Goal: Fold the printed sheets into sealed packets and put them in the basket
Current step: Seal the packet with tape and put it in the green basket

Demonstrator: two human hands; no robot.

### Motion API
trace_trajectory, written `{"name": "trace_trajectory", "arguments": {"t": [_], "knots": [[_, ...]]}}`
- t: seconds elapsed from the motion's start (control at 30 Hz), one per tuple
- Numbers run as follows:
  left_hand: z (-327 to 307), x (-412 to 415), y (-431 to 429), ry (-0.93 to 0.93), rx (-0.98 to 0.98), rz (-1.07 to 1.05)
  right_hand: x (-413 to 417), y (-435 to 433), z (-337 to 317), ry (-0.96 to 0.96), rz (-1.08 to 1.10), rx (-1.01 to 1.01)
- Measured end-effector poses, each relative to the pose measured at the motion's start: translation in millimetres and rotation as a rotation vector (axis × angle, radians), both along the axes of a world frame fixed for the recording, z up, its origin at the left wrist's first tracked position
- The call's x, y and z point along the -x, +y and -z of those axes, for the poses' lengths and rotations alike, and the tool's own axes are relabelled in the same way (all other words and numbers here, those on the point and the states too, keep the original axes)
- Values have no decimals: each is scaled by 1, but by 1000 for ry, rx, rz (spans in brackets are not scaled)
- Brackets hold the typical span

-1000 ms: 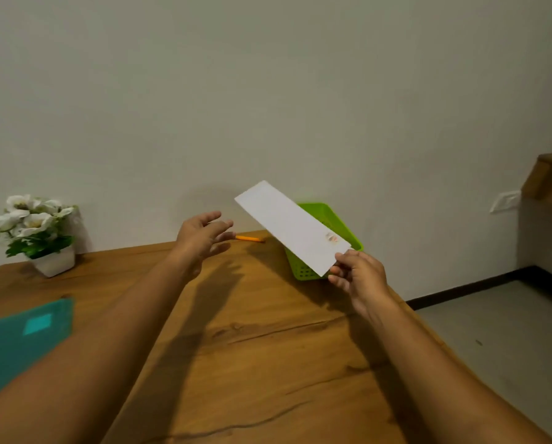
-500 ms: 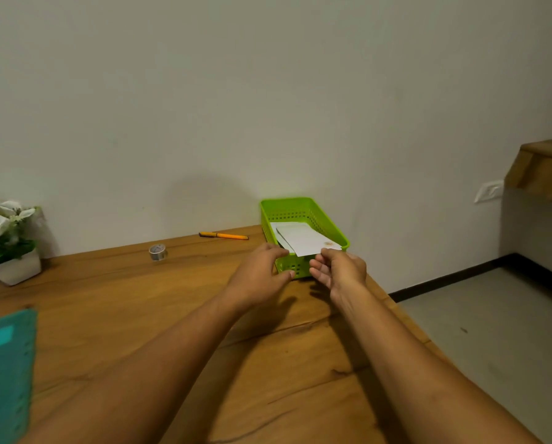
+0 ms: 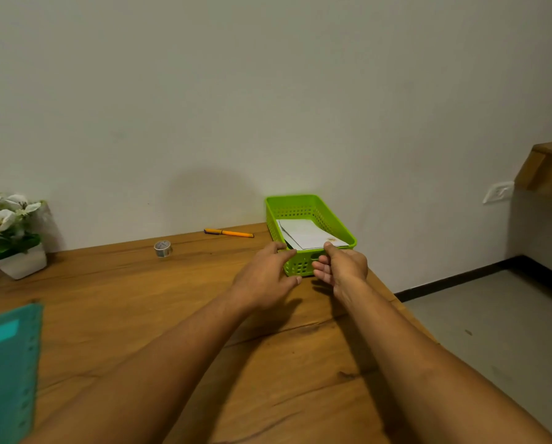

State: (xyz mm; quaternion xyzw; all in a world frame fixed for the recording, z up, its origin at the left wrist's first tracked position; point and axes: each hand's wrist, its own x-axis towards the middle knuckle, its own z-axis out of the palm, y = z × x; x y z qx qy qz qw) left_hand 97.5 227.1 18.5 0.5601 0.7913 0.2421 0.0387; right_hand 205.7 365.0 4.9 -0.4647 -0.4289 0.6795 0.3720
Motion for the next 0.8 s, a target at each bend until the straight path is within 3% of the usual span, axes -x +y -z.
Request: {"name": "trace_trajectory", "arguments": {"t": [0.53,0.8], "knots": [[-7,11,-16,8,6,13,-1,-17,-5,-52,-77,-86],[-9,59,-123,-28,52,-221,31,-80,-8,-247,-332,-513]]}}
